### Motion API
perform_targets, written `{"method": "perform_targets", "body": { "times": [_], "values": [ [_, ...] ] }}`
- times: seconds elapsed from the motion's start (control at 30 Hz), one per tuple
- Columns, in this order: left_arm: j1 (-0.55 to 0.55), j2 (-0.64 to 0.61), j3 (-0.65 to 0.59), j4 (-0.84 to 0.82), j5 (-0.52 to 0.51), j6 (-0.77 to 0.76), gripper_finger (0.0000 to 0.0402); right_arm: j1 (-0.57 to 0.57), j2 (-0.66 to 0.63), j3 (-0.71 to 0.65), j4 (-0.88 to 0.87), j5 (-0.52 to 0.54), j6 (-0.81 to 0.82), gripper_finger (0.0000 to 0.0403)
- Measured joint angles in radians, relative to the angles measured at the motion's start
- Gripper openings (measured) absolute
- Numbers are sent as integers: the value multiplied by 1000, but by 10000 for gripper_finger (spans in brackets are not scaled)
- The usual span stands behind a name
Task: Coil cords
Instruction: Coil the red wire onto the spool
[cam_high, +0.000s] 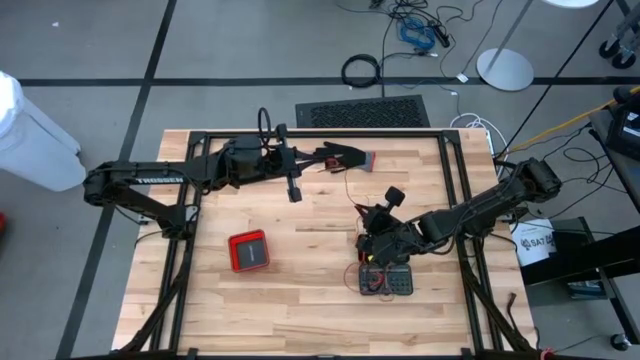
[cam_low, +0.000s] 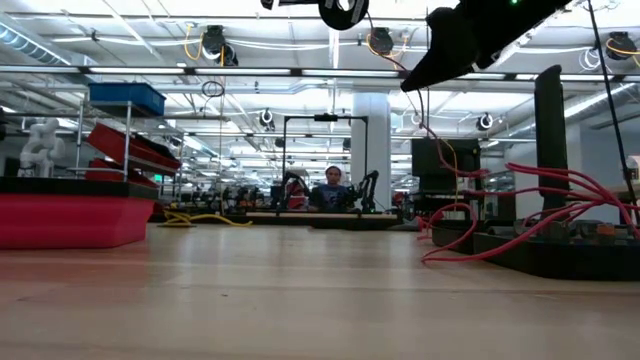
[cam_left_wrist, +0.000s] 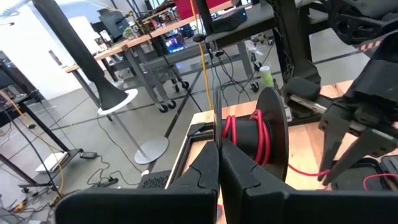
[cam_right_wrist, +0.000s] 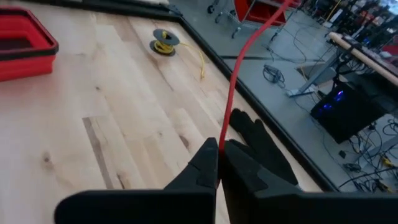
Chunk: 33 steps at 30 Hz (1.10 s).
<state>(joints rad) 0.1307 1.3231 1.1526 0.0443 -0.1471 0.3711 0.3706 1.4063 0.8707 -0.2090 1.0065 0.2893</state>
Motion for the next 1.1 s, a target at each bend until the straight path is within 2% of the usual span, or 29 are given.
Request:
{"method": "perform_targets", "body": {
  "times": [0.23, 0.47, 0.67, 1.1],
  "values": [
    [-5, 53, 0, 78, 33, -51, 0, -104, 0, 0, 190, 9, -150, 1],
    [-14, 126, 0, 107, 34, -51, 0, -198, 9, 0, 372, -139, -254, 1],
    [-14, 168, 0, 141, 16, -24, 0, -214, 22, 0, 408, -178, -274, 0],
    [-30, 224, 1, 129, -150, 158, 0, -181, 22, 0, 538, -252, -339, 0]
  ]
}}
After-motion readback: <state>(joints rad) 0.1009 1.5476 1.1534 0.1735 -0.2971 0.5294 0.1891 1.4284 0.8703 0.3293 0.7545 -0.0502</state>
